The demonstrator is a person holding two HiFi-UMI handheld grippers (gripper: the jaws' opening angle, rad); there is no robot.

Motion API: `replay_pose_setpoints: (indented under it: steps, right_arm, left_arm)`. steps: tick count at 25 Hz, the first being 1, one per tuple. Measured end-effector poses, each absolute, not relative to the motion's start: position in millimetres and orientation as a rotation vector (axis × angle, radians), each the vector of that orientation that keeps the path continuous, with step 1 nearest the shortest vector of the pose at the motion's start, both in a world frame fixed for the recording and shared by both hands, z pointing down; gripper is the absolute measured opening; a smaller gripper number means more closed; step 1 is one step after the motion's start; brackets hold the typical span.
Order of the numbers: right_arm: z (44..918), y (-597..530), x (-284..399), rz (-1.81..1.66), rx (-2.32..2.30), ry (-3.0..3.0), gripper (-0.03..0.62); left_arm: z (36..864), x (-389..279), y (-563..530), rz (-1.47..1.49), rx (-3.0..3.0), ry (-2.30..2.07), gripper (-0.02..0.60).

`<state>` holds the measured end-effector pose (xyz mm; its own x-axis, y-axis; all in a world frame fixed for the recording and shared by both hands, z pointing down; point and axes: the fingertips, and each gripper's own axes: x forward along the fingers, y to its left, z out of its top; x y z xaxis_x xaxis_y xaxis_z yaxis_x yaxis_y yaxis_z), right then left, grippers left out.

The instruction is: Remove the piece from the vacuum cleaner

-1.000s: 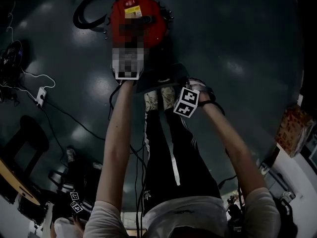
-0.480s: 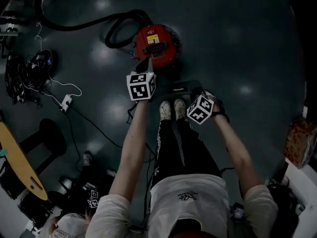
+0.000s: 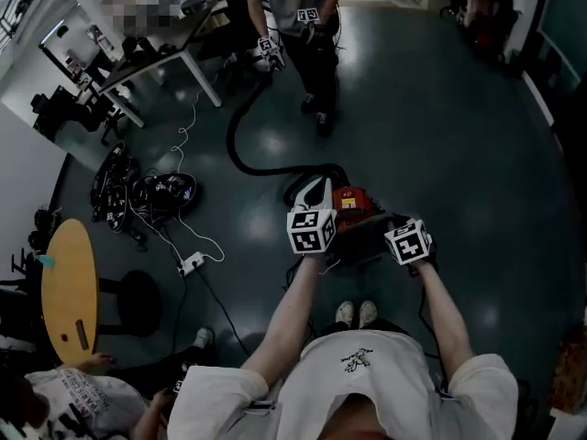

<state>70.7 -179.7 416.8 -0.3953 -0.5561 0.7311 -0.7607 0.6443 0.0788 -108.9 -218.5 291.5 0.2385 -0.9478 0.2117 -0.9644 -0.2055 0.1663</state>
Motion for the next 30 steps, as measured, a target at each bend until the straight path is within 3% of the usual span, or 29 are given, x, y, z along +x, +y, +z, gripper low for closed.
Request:
replay_pose_setpoints:
  steps: [7, 16, 30]
  right_arm:
    - [296.4, -235.7, 38.9, 0.287, 1.237, -2.322, 0.037]
    - [203.2, -251.7, 19.8, 0.238, 1.385, -2.506, 0.037]
    - [195.6, -228.2, 27.3, 0.264, 1.439, -2.583, 0.035]
  left_arm:
    - [177.7, -131.7, -211.8, -0.047, 2.364, -1.990, 0.001]
    - [138.6, -130.8, -197.6, -0.120, 2.398, -2.105, 0.000]
    - [143.7, -119.9, -184.4, -0.159, 2.398, -2.123, 0.002]
